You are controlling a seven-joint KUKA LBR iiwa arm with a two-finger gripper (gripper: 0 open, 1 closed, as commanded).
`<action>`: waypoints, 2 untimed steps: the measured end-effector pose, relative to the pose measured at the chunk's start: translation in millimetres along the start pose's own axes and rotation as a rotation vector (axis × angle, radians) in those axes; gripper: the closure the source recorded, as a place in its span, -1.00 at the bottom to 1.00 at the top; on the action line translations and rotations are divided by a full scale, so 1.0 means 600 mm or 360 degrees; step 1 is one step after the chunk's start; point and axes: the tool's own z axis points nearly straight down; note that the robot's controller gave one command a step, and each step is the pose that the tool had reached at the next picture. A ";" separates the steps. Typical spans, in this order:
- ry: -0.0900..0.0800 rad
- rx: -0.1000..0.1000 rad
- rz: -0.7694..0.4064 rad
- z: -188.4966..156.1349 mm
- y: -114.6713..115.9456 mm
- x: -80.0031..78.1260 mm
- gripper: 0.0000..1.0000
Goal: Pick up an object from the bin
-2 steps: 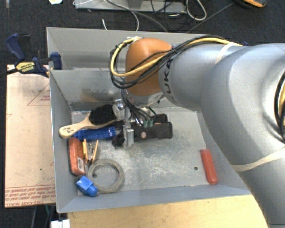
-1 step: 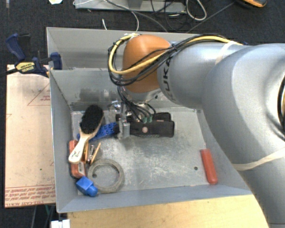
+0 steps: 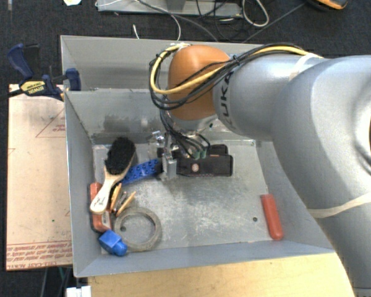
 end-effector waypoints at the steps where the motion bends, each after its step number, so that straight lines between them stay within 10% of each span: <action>1: 0.0000 0.0000 -0.0001 0.000 0.000 0.000 1.00; 2: 0.0000 0.0001 -0.0002 0.000 0.000 0.000 1.00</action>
Offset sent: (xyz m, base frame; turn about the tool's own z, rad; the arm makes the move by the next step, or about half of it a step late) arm 0.0000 0.0000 0.0000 0.0000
